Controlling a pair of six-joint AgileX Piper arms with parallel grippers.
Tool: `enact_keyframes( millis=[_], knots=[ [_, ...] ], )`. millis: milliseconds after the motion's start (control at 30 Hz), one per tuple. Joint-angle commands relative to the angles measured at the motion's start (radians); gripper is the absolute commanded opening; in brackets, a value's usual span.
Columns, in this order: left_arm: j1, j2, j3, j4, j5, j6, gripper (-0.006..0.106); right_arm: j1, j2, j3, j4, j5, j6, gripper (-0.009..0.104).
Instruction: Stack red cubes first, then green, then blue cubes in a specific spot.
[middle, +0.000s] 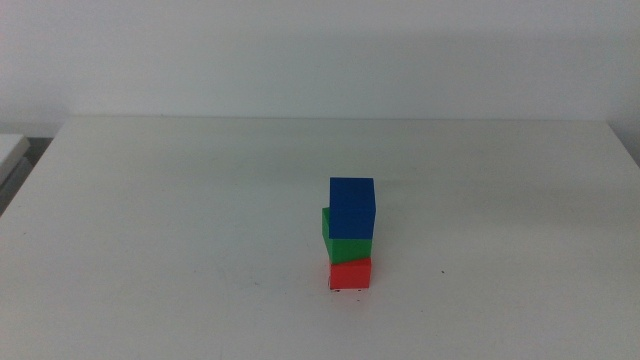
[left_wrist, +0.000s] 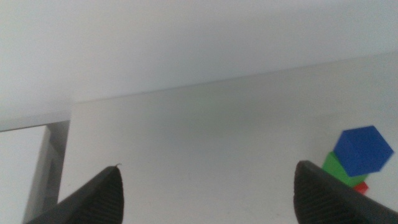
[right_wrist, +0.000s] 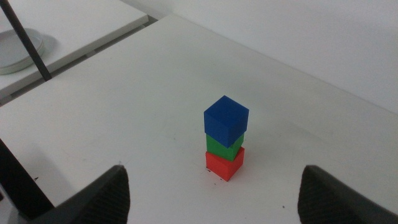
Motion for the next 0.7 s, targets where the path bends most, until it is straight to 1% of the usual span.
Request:
enact_keyframes(
  millis=[0,100,167,200,533,567,600,667],
  knots=[
    [0.103,-0.045,0.06,-0.101,-0.058,0.079,0.094,-0.006,-0.004,0.001,0.007,-0.006,-0.004,0.093],
    [0.152,-0.076,0.104,-0.154,-0.058,0.079,0.094,-0.006,-0.004,0.001,0.009,-0.006,-0.004,0.093],
    [0.161,-0.082,0.114,-0.213,-0.056,0.077,0.094,-0.006,-0.004,0.001,0.009,-0.006,-0.004,0.093],
    [0.16,-0.082,0.114,-0.227,-0.051,0.077,0.094,-0.006,-0.004,0.001,0.011,-0.006,-0.004,0.093],
    [0.16,-0.082,0.114,-0.228,-0.06,0.077,0.094,-0.006,-0.004,0.002,0.018,-0.006,-0.004,0.093],
    [0.165,-0.082,0.123,-0.194,-0.067,0.077,0.094,-0.009,0.0,0.011,-0.003,-0.01,-0.004,0.093],
    [0.166,-0.082,0.135,-0.187,-0.077,0.077,0.094,-0.011,0.0,0.022,-0.003,-0.031,-0.004,0.093],
    [0.168,-0.094,0.176,-0.172,-0.147,0.077,0.094,-0.032,-0.002,0.068,-0.018,-0.143,-0.004,0.093]
  ],
)
